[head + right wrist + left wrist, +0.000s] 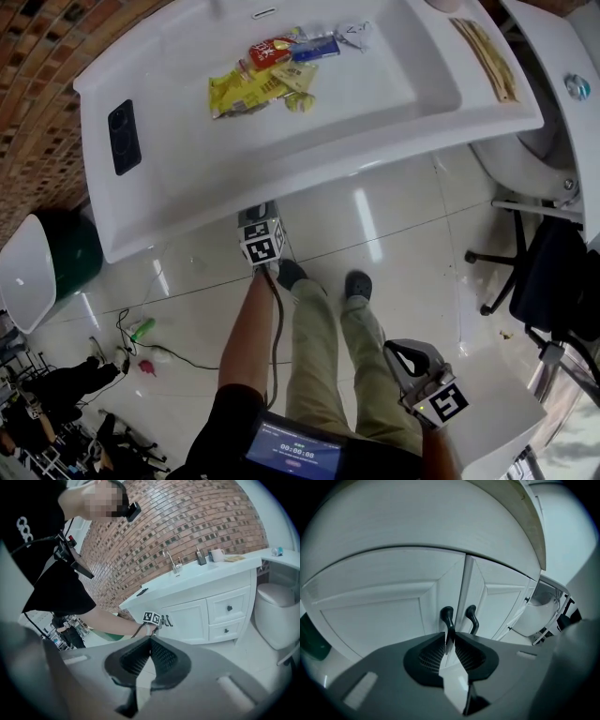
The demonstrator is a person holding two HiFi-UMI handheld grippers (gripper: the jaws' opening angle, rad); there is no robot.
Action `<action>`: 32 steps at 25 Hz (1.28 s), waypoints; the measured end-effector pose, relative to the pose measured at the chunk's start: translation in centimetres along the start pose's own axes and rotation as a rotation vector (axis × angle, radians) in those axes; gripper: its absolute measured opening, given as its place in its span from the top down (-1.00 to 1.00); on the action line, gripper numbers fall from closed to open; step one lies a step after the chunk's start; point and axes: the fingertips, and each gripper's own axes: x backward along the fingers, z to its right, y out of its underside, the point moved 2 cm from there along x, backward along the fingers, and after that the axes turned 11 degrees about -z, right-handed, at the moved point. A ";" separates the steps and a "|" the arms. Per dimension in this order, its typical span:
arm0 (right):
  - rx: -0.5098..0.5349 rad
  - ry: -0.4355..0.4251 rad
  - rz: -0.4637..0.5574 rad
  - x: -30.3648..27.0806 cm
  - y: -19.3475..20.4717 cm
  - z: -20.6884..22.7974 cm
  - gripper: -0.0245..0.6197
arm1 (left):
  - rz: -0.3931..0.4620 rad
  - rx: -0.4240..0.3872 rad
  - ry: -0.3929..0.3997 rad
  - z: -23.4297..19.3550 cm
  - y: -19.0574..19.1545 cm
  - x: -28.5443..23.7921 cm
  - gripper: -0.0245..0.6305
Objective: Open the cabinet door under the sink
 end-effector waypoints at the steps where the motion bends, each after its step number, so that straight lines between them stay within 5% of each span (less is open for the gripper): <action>1: 0.002 0.001 -0.006 -0.2 0.2 0.0 0.95 | -0.004 -0.007 -0.001 -0.1 -0.3 -0.3 0.67; 13: 0.042 0.026 -0.150 -6.8 0.7 3.7 0.95 | -0.023 -0.043 -0.002 0.3 0.4 -0.3 0.72; 22: 0.192 -0.027 -0.226 -12.4 0.2 6.3 0.95 | -0.037 -0.124 0.020 1.1 3.5 1.2 0.73; 32: 0.284 -0.115 -0.333 -13.3 2.1 2.7 0.95 | -0.035 -0.191 0.068 1.4 7.6 3.9 0.73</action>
